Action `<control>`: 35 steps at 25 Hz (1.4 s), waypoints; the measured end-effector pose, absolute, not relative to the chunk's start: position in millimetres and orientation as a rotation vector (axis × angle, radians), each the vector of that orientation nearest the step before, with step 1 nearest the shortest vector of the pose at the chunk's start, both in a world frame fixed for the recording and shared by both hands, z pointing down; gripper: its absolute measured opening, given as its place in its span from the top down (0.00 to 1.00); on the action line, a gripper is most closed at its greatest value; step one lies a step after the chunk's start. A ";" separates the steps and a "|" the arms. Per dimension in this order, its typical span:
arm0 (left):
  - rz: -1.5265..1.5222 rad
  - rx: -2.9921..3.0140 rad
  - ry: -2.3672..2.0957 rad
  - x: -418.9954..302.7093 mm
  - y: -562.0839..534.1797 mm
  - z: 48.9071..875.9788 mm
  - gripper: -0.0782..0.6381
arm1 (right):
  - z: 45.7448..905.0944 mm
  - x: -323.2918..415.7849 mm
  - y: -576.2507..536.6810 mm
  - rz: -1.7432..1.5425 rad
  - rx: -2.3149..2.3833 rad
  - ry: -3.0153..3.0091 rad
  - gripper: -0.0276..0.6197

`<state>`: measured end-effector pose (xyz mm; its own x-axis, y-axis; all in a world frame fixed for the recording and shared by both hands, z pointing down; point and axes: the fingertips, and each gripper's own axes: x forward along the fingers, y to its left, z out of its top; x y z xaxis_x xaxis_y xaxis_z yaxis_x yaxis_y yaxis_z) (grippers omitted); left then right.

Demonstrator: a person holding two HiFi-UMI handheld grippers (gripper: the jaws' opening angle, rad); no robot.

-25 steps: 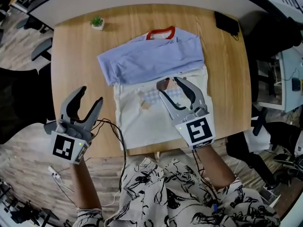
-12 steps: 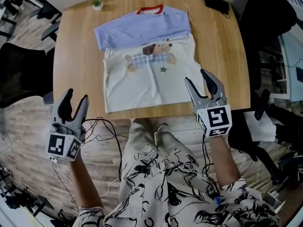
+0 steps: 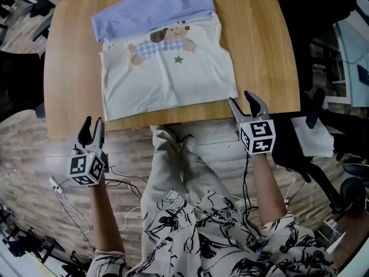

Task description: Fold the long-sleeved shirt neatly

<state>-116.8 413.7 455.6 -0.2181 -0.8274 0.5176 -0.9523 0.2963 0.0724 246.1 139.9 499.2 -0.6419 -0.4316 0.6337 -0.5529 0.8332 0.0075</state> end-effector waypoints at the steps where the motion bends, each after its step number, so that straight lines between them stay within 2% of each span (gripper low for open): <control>1: 0.368 1.575 -2.098 -116.3 414.8 467.5 0.65 | 511.6 247.8 138.0 0.263 0.724 -2.347 0.58; 7: 0.368 1.495 -2.065 -113.7 424.5 514.9 0.61 | 558.6 254.0 130.5 0.382 0.762 -2.279 0.59; 11: 0.296 1.475 -2.051 -117.1 420.4 529.6 0.62 | 567.1 258.3 126.0 0.427 0.801 -2.267 0.67; 13: 0.286 1.464 -2.033 -119.0 418.9 538.9 0.70 | 570.3 257.4 125.0 0.421 0.808 -2.256 0.68; 20: 0.371 1.330 -2.036 -126.2 427.7 568.0 0.69 | 571.9 253.2 126.5 0.384 0.809 -2.249 0.75; 22: 0.401 1.316 -2.017 -122.6 426.8 569.7 0.75 | 572.4 253.5 128.5 0.375 0.800 -2.242 0.83; 23: 0.412 1.318 -1.999 -119.7 425.6 570.2 0.83 | 572.9 253.1 130.0 0.377 0.793 -2.239 0.87; 24: 0.418 1.324 -1.983 -117.0 423.9 570.5 0.85 | 573.2 252.6 131.3 0.383 0.788 -2.236 0.89; 35: 0.345 1.346 -1.969 -88.9 455.4 539.8 0.85 | 547.5 282.7 162.4 0.416 0.777 -2.260 0.90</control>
<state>-88.9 455.4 539.8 -0.2005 -0.7002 0.6852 -0.8913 0.4207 0.1692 282.7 162.4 547.5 -0.5745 -0.4114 0.7076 -0.6362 0.7683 -0.0699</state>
